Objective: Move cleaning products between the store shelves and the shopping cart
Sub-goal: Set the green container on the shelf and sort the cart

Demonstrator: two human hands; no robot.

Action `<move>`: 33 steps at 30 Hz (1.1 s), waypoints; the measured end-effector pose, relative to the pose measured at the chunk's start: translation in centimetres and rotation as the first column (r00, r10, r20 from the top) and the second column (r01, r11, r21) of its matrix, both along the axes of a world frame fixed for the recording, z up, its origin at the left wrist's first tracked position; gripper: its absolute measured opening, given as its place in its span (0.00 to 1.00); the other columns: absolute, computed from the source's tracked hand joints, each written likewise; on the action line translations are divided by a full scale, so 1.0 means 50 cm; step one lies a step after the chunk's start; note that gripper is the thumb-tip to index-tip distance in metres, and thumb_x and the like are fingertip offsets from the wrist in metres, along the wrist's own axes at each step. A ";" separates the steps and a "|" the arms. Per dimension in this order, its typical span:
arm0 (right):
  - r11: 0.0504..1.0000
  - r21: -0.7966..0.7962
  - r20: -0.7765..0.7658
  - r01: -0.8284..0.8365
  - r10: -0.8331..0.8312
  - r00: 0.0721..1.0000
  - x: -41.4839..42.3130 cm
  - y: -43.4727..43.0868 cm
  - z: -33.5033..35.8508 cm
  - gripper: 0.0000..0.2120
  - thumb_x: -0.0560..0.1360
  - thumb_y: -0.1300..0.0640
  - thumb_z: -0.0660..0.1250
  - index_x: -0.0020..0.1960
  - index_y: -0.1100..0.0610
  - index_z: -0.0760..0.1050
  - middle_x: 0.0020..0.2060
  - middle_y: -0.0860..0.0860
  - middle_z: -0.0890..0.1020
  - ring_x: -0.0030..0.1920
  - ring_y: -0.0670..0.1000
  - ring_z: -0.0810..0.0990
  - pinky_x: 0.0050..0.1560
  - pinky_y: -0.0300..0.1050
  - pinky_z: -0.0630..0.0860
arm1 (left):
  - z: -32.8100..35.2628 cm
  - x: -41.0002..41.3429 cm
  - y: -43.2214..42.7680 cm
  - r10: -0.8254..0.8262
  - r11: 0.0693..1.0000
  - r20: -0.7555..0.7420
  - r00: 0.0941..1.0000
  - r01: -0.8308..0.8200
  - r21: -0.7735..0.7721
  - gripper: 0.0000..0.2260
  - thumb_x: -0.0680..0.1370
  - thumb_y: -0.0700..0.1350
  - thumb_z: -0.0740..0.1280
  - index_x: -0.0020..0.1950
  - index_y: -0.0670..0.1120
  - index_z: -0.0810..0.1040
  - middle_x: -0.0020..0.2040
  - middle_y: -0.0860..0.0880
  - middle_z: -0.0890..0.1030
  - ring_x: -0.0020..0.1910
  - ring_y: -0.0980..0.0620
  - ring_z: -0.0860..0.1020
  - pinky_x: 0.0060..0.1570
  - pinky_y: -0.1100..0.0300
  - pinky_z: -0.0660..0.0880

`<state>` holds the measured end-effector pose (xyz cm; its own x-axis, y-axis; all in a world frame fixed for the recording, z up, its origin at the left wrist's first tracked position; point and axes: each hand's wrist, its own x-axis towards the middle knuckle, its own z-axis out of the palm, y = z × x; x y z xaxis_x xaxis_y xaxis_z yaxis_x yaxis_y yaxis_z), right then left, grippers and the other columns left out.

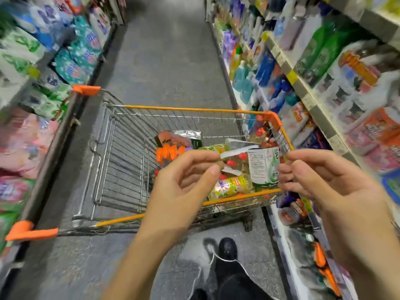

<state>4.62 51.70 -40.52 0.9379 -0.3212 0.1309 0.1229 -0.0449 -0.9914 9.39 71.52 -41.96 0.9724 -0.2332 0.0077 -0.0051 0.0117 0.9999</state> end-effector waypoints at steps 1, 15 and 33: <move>1.000 0.022 -0.010 0.005 -0.005 1.000 0.017 -0.003 -0.004 0.14 0.65 0.45 0.73 0.47 0.51 0.84 0.42 0.54 0.86 0.43 0.50 0.84 0.46 0.39 0.80 | -0.004 0.011 -0.003 0.004 1.000 -0.009 1.000 -0.004 0.000 0.08 0.73 0.48 0.72 0.52 0.49 0.81 0.47 0.50 0.85 0.51 0.54 0.82 0.51 0.63 0.78; 0.999 0.011 -0.354 -0.048 0.049 0.934 0.413 -0.168 -0.234 0.19 0.69 0.57 0.73 0.59 0.55 0.77 0.52 0.51 0.79 0.46 0.46 0.79 0.55 0.52 0.80 | -0.155 0.314 -0.159 0.111 0.994 -0.176 0.978 -0.106 0.040 0.10 0.76 0.40 0.70 0.56 0.49 0.79 0.54 0.51 0.82 0.53 0.57 0.81 0.51 0.65 0.77; 0.714 -0.580 -0.733 -0.391 -0.249 0.633 0.492 -0.360 -0.648 0.45 0.66 0.45 0.78 0.75 0.50 0.57 0.77 0.60 0.50 0.77 0.61 0.49 0.73 0.58 0.54 | -0.383 0.401 -0.161 0.068 0.983 -0.324 0.944 -0.007 0.185 0.18 0.76 0.43 0.71 0.64 0.53 0.74 0.60 0.57 0.78 0.61 0.60 0.75 0.61 0.59 0.75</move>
<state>29.22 33.70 -72.93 0.8065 -0.3776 -0.4550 -0.5673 -0.7111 -0.4154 29.45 63.46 -61.14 0.9217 -0.1648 -0.3511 0.3260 -0.1611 0.9315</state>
